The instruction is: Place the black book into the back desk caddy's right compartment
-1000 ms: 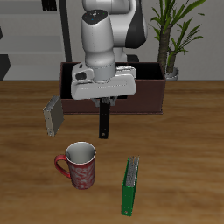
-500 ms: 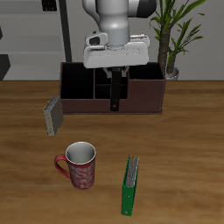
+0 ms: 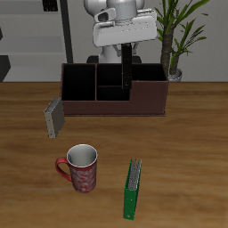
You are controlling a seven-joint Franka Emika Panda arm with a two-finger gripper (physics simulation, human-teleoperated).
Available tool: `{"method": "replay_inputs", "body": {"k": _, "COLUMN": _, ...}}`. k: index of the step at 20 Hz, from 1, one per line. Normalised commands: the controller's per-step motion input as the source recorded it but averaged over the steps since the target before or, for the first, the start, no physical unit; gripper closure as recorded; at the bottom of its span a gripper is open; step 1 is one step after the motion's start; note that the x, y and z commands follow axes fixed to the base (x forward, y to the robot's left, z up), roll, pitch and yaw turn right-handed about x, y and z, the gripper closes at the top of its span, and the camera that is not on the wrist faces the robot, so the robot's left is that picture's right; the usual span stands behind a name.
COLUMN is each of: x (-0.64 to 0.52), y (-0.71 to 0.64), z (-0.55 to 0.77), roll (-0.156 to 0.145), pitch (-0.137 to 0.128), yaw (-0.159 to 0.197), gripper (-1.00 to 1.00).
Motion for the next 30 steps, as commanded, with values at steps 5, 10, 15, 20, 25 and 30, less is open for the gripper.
{"method": "replay_inputs", "body": {"k": 5, "x": -0.30, "y": 0.11, "z": 0.08, "roll": 0.009, "pitch": -0.008, "yaw": 0.033, "gripper": 1.00}}
{"method": "replay_inputs", "body": {"k": 10, "x": -0.46, "y": 0.11, "z": 0.06, "roll": -0.029, "pitch": -0.017, "yaw": -0.013, "gripper": 1.00}}
{"method": "replay_inputs", "body": {"k": 15, "x": -0.54, "y": 0.26, "z": 0.05, "roll": -0.004, "pitch": 0.011, "yaw": 0.017, "gripper": 1.00}}
{"method": "replay_inputs", "body": {"k": 20, "x": -0.51, "y": 0.31, "z": -0.03, "roll": 0.060, "pitch": -0.036, "yaw": 0.064, "gripper": 1.00}}
{"method": "replay_inputs", "body": {"k": 25, "x": -0.35, "y": 0.14, "z": -0.12, "roll": 0.018, "pitch": 0.004, "yaw": -0.012, "gripper": 1.00}}
{"method": "replay_inputs", "body": {"k": 30, "x": -0.26, "y": 0.02, "z": -0.07, "roll": -0.009, "pitch": -0.016, "yaw": -0.014, "gripper": 1.00}}
